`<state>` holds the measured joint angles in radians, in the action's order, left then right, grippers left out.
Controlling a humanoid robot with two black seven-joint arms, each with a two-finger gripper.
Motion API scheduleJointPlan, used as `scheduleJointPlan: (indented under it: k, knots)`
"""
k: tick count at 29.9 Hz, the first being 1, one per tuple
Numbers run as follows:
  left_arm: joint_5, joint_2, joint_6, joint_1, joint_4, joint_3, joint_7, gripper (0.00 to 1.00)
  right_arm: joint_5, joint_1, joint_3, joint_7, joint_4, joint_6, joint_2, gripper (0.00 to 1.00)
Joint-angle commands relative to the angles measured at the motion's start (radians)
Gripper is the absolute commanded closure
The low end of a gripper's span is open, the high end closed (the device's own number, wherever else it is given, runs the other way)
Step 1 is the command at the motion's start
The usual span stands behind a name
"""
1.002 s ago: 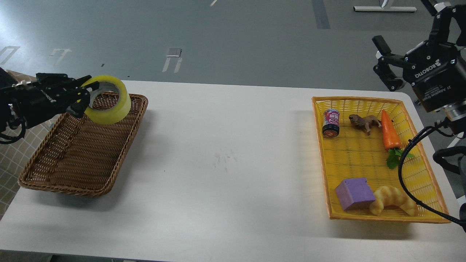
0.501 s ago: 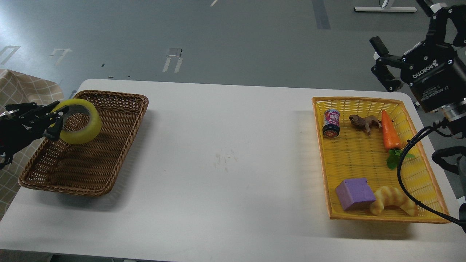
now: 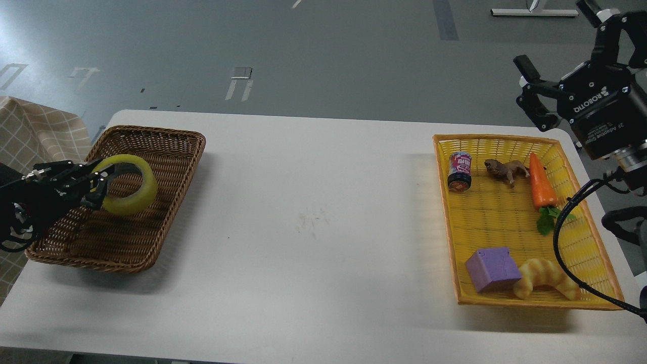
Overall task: Place and transfer tape with both arms
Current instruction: 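Lower the tape roll into the basket and open the left gripper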
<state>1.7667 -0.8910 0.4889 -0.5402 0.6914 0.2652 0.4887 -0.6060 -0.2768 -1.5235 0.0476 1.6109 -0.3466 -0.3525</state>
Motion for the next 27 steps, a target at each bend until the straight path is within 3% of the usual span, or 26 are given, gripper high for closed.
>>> scheduleJointPlan:
  k: [1, 5, 11, 14, 15, 16, 18, 24, 27]
  knots:
    - [-0.001, 0.017, 0.000, -0.001, -0.007, 0.000, 0.000, 0.70, 0.000, 0.008, -0.003, 0.002, 0.011, 0.000, -0.002, 0.00]
    - [-0.003, 0.020, 0.000, -0.003, -0.010, 0.002, 0.000, 0.58, 0.002, 0.013, -0.003, 0.002, 0.023, 0.000, -0.002, 0.00]
    - [-0.003, 0.027, 0.000, 0.000, -0.012, 0.000, 0.000, 0.50, 0.002, 0.013, 0.002, 0.002, 0.021, -0.006, 0.003, 0.00]
    - [-0.006, 0.030, 0.000, 0.000, -0.012, 0.005, 0.000, 0.42, 0.002, 0.013, 0.003, 0.002, 0.021, -0.008, 0.007, 0.00]
    - [-0.021, 0.035, 0.000, -0.007, -0.006, 0.014, 0.000, 0.33, 0.002, 0.013, 0.003, 0.000, 0.021, -0.006, 0.007, 0.00]
    - [-0.057, 0.041, 0.000, -0.015, 0.011, 0.014, 0.000, 0.17, 0.002, 0.013, 0.003, 0.000, 0.023, -0.006, 0.009, 0.00]
    - [-0.152, 0.046, 0.000, -0.033, 0.052, 0.017, 0.000, 0.02, 0.002, 0.011, 0.003, -0.002, 0.023, -0.008, 0.010, 0.00]
    - [-0.444, 0.056, 0.000, -0.133, 0.103, 0.012, 0.000, 0.02, 0.002, 0.005, 0.002, -0.006, 0.021, -0.011, 0.010, 0.00]
    - [-0.518, 0.127, 0.000, -0.171, 0.105, 0.014, 0.000, 0.02, 0.002, 0.005, 0.003, -0.006, 0.018, -0.012, 0.010, 0.00]
